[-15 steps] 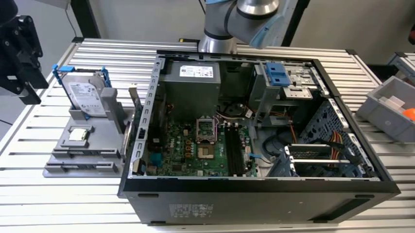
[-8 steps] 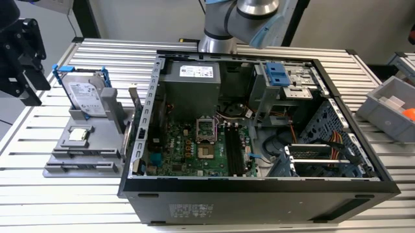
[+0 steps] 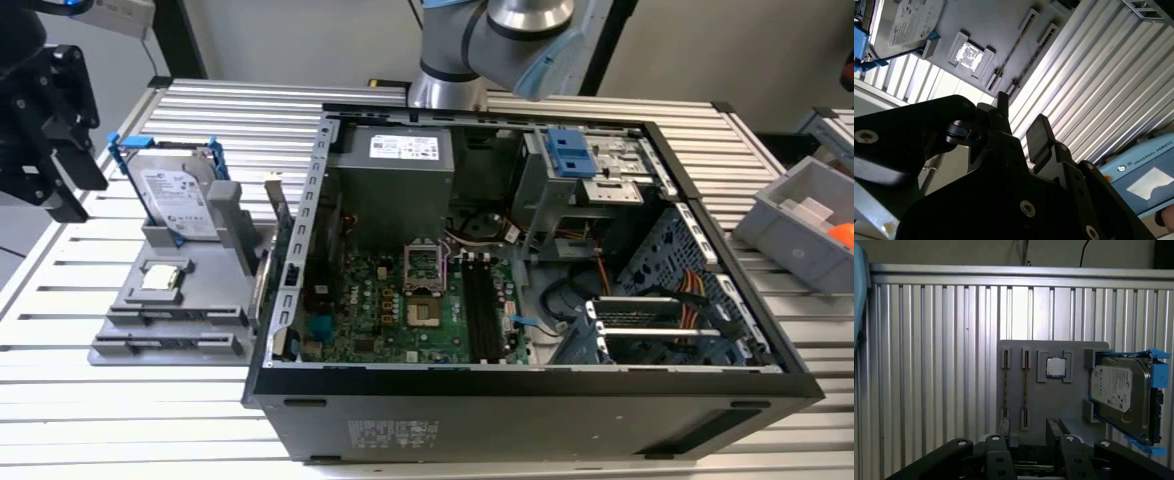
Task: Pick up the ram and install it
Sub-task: 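Pick up the ram and move it above insertion slot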
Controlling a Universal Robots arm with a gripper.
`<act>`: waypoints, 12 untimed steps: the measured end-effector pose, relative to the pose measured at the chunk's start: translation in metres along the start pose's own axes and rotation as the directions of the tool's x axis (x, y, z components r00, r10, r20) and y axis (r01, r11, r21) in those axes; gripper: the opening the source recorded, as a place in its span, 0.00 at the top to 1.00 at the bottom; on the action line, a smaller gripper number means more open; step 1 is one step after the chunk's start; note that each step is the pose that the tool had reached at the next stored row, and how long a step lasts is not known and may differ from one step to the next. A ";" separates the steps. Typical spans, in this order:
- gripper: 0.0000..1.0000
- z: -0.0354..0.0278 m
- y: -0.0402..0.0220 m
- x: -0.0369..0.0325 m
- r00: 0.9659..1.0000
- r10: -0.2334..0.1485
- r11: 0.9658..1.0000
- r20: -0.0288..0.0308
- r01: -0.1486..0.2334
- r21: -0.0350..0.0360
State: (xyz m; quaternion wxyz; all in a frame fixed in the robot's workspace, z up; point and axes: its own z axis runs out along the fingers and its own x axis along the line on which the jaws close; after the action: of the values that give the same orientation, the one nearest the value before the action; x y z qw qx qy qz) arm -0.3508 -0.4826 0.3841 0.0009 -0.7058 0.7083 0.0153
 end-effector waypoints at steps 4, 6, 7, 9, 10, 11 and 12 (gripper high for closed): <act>0.00 0.0016 0.0000 0.0000 1.000 0.000 1.000 0.000 0.000 0.000; 0.00 0.0016 0.0000 0.0000 1.000 0.000 1.000 0.000 0.000 0.000; 0.00 0.0016 0.0000 0.0000 1.000 0.000 1.000 0.000 0.000 0.000; 0.00 0.0017 0.0000 0.0000 1.000 0.000 1.000 0.000 0.000 0.000; 0.00 0.0019 0.0000 0.0000 1.000 0.000 1.000 0.000 0.000 0.000; 0.00 0.0024 0.0000 0.0000 1.000 0.000 1.000 0.000 0.000 0.001; 0.00 0.0029 -0.0001 0.0001 1.000 0.000 1.000 0.000 0.000 0.001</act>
State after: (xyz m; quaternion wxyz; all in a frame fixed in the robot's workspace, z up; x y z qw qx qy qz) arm -0.3508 -0.4826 0.3812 0.0015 -0.7057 0.7084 0.0148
